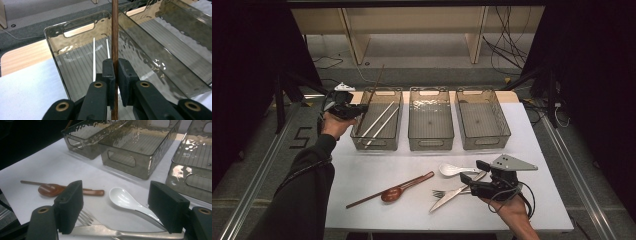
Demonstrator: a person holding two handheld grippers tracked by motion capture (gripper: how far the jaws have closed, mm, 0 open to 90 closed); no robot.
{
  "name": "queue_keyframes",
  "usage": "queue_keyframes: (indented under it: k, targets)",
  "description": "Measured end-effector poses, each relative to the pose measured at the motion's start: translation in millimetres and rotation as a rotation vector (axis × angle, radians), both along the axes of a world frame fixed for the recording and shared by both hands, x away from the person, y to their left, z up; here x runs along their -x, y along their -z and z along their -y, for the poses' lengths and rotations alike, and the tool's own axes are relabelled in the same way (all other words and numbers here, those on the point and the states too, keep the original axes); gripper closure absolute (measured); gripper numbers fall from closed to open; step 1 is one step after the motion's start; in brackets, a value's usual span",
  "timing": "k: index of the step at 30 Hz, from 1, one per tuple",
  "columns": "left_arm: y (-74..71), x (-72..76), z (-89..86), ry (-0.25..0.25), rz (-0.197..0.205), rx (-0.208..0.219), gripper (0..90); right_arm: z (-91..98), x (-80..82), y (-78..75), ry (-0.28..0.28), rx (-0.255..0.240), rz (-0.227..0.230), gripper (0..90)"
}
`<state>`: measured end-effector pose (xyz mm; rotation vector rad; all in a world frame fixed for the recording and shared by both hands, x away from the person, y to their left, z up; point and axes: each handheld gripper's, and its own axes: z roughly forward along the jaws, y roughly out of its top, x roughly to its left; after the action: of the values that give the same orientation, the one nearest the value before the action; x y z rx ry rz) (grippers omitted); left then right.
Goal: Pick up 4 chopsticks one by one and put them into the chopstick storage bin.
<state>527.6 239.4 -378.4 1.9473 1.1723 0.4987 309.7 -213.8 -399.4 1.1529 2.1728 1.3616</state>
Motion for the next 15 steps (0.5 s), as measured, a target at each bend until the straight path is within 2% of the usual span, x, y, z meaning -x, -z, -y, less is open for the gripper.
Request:
queue_keyframes:
  k: [4,6,8,10,14,15]
  targets:
    - [5.7,0.2,-1.2,-0.008,-0.014,0.013,81.7,-0.3,-0.1,-0.1,0.000,0.000,-0.001,29.3]
    - [7.7,0.2,-1.3,-0.012,-0.034,0.012,71.4,-0.5,-0.1,-0.1,0.000,0.000,-0.001,29.3]
    - [7.3,2.8,-0.8,-0.020,-0.028,0.010,65.4,-0.5,0.0,-0.1,0.000,-0.001,-0.002,29.3]
    - [5.0,6.4,0.3,-0.018,-0.041,0.023,57.9,-0.3,0.0,-0.1,0.000,0.000,0.000,29.3]
    - [-1.9,20.4,6.8,0.027,-0.073,0.002,44.8,-0.4,0.0,-0.1,0.001,0.000,-0.002,29.3]
    - [-3.5,25.2,8.3,0.042,-0.068,0.000,42.0,-0.6,0.0,-0.1,0.000,0.000,-0.002,29.3]
